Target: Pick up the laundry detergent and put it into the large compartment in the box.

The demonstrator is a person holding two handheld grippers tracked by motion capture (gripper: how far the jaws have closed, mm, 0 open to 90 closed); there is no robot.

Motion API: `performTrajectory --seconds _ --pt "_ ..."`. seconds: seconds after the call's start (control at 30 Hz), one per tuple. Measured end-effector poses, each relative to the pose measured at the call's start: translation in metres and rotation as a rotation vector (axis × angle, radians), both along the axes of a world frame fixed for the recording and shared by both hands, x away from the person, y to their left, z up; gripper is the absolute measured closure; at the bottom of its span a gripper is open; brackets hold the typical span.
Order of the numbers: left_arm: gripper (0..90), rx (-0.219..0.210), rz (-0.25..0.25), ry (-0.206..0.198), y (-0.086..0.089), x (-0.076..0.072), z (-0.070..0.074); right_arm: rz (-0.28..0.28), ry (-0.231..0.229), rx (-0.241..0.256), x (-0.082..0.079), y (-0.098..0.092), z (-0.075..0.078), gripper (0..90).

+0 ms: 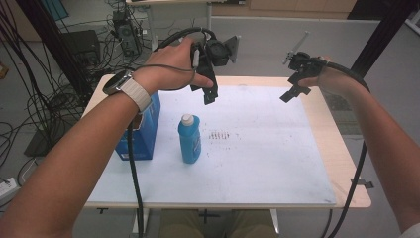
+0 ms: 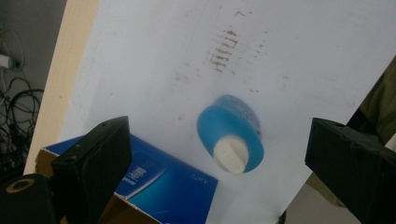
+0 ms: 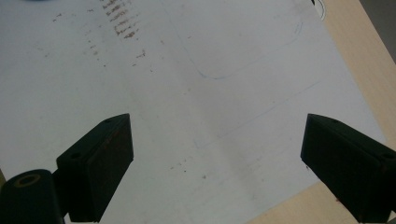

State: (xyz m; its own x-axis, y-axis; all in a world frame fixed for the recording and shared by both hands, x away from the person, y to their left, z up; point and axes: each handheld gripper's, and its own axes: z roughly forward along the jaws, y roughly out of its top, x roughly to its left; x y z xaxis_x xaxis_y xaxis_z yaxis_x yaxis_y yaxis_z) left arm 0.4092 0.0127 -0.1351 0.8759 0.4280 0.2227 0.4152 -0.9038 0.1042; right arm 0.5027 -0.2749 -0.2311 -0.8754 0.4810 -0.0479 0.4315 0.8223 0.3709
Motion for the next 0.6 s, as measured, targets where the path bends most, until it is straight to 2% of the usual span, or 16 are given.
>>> performTrajectory --seconds 0.13,0.4,0.6 --pt "7.9 -0.002 0.023 -0.004 0.0007 0.0000 0.0005 -0.002 -0.001 0.003 -0.0009 -0.0014 0.0002 9.4" --pt "8.2 0.009 0.035 0.000 -0.0013 -0.0008 -0.0006 -0.002 -0.001 0.006 -0.0018 -0.0015 -0.0004 9.4" --pt "8.3 -0.015 0.106 -0.006 0.0005 0.0013 -0.0016 0.001 0.000 0.005 -0.0025 -0.0007 -0.0012 9.4"
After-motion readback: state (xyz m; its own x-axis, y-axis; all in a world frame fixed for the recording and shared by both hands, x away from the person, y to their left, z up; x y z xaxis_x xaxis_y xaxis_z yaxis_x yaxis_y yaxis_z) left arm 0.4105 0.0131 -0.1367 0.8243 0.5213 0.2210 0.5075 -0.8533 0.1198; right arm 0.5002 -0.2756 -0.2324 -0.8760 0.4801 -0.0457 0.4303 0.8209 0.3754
